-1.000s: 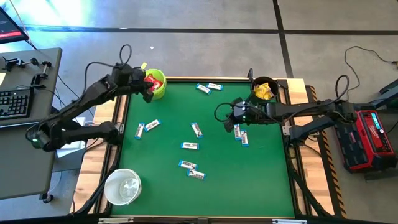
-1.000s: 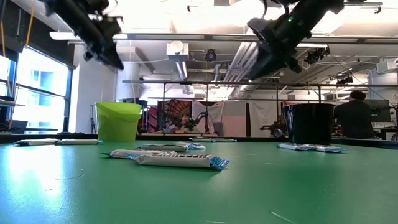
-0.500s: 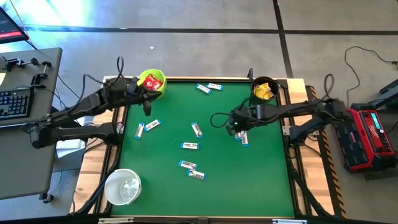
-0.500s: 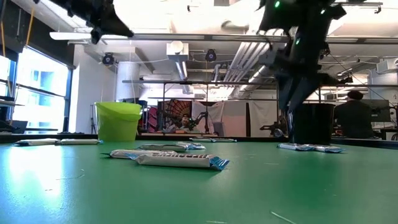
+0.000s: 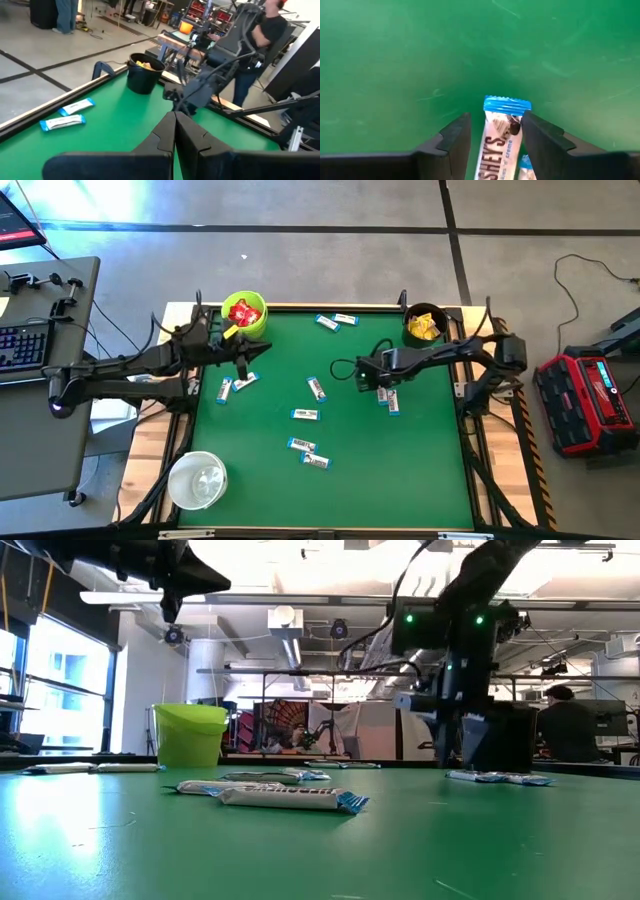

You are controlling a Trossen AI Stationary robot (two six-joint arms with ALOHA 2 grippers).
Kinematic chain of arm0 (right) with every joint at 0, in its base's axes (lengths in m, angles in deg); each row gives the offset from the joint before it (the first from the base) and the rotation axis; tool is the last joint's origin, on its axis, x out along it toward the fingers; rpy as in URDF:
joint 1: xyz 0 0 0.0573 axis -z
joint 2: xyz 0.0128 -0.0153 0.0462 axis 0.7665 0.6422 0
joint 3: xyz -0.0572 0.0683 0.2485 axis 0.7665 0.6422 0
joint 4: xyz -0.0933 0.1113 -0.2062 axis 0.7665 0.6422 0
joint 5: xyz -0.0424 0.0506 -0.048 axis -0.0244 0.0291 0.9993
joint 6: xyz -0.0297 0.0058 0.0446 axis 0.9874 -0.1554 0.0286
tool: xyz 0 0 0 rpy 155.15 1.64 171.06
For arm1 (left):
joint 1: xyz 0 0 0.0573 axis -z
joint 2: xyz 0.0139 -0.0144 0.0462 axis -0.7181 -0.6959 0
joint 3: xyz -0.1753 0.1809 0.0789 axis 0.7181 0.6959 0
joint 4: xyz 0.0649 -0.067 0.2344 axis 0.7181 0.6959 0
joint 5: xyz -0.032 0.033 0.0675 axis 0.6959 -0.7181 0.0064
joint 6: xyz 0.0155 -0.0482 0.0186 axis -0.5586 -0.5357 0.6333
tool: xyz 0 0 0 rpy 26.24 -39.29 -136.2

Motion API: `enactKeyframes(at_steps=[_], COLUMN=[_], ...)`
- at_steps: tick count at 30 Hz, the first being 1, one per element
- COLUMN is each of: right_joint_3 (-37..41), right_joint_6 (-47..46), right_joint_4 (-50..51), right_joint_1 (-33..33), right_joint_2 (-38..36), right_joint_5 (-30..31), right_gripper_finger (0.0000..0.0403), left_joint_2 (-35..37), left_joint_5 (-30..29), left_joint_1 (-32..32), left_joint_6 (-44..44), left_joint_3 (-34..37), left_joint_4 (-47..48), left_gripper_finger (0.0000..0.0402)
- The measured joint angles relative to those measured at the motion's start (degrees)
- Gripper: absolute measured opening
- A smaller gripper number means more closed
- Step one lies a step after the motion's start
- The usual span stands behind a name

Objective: Sort candy by brand, put in halloween buckets
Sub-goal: Put the white chocolate into the white bucket

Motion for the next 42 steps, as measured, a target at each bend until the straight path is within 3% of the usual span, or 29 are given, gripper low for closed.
enactKeyframes(at_steps=[12, 16, 22, 26, 33, 42], right_joint_3=[-0.09, -0.09, -0.17, -1.45, -8.12, -23.4], right_joint_6=[1.06, 2.18, 4.07, 6.52, 12.34, 24.34], right_joint_4=[-0.5, -0.94, -1.38, -0.58, -0.75, -4.4], right_joint_1=[2.21, 2.18, 2.22, 2.18, 1.85, -1.34], right_joint_2=[2.25, 2.27, 2.33, 2.53, 2.55, 2.47], right_joint_5=[-1.98, -2.04, -1.77, -2.11, -4.6, -8.74], right_gripper_finger=[0.0153, 0.0112, 0.0021, 0.0015, 0.0007, 0.0005], left_joint_2=[0.0, 0.0, 0.0, 0.0, -0.82, -5.16], left_joint_5=[-2.62, -2.93, -2.93, -2.8, -2.42, -0.09], left_joint_1=[2.3, 2.29, 2.29, 2.6, 4.49, 7.28], left_joint_6=[-0.45, -0.9, -0.97, -0.97, -1.9, -6.56], left_joint_3=[-0.02, -0.04, -0.04, -0.04, -0.07, -0.07], left_joint_4=[-0.02, -0.02, -0.02, -0.02, -0.01, -0.04], left_gripper_finger=[0.0, 0.0, 0.0, 0.0, 0.0, 0.0004])
